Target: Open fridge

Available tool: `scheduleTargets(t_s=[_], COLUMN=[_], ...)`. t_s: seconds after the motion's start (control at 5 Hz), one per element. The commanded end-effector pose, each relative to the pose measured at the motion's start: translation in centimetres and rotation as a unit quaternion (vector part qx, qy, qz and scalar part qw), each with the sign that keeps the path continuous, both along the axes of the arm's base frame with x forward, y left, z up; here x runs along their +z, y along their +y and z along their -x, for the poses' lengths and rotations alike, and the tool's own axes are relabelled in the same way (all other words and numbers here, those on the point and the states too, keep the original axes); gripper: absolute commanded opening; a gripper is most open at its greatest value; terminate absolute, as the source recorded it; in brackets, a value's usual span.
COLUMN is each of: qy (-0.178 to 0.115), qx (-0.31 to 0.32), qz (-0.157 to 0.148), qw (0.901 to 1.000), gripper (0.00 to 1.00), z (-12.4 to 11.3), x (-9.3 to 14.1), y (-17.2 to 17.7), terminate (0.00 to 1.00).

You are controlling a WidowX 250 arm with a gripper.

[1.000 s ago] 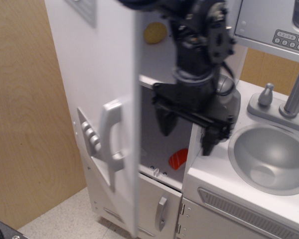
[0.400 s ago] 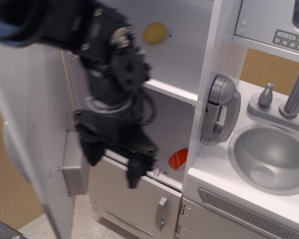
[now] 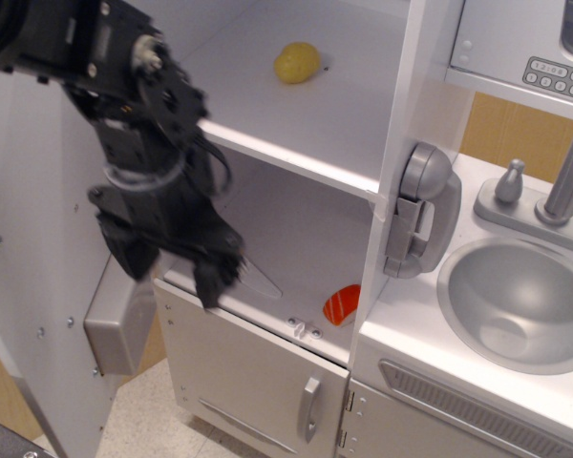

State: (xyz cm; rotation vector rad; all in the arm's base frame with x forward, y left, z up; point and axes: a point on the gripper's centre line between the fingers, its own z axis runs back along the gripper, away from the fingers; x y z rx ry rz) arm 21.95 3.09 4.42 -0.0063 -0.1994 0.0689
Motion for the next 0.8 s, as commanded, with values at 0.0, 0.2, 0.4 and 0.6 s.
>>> scheduleTargets(t_s=[0.0, 0.2, 0.4, 0.6], qy=[-0.046, -0.068, -0.068, -0.068], qx=[-0.001, 0.004, 0.004, 0.004], qz=[0.008, -0.001, -0.001, -0.001], qw=[0.9989, 0.9977, 0.9977, 0.9977], gripper=[1.00, 1.00, 1.00, 1.00], z=[-5.8, -7.7, -7.7, -7.7], x=[-0.7, -1.3, -1.3, -1.3], y=[5.6, 7.3, 7.3, 7.3], terminate=[0.00, 0.00, 0.00, 1.00])
